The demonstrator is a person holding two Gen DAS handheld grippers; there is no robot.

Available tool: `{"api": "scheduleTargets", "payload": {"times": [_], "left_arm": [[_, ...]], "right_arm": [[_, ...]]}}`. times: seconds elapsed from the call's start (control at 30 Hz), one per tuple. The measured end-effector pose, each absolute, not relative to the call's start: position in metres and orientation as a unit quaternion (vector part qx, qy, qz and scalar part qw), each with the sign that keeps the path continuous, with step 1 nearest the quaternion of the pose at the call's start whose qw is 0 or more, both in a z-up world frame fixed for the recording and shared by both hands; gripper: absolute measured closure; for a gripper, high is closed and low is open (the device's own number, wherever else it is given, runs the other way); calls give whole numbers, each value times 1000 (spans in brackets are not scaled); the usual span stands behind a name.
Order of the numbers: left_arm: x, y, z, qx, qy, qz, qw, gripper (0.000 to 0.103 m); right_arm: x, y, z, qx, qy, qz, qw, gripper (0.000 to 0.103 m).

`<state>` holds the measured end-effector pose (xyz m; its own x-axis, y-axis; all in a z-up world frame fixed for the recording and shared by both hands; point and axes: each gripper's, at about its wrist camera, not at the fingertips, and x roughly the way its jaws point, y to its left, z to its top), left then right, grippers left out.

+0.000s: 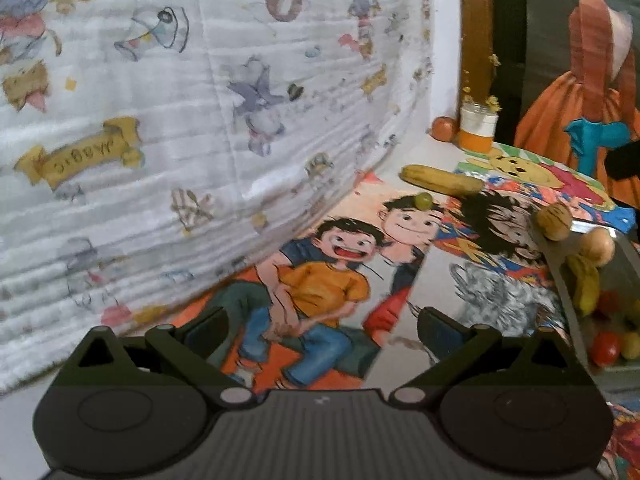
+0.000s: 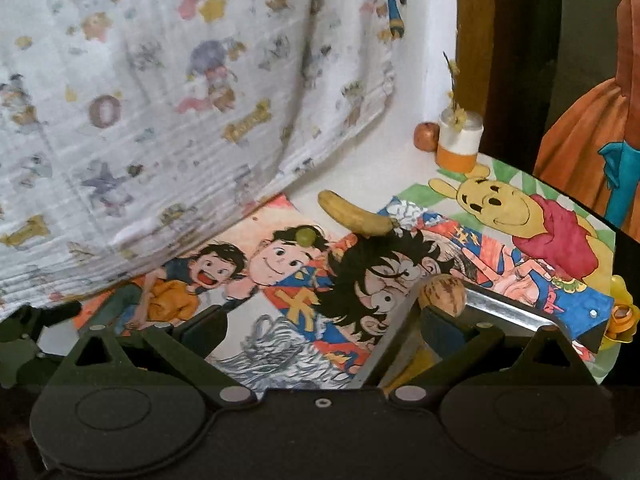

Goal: Organize fruits
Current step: 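Move the right tool to the yellow banana while the left tool approaches the green grape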

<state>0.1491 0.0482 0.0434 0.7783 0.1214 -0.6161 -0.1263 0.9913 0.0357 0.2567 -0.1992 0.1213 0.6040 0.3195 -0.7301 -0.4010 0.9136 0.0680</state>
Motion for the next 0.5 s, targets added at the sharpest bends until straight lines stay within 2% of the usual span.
{"api": "scheduleTargets", "payload": {"times": [0.27,0.5], "left_arm": [[180,43,40,18,312,60,948,0],[218,28,29,35,316,52,947,0]], "right_arm": [[306,-215,91,-35,412,188,891,1],[340,-234,72,32,409,176,895,1]]}}
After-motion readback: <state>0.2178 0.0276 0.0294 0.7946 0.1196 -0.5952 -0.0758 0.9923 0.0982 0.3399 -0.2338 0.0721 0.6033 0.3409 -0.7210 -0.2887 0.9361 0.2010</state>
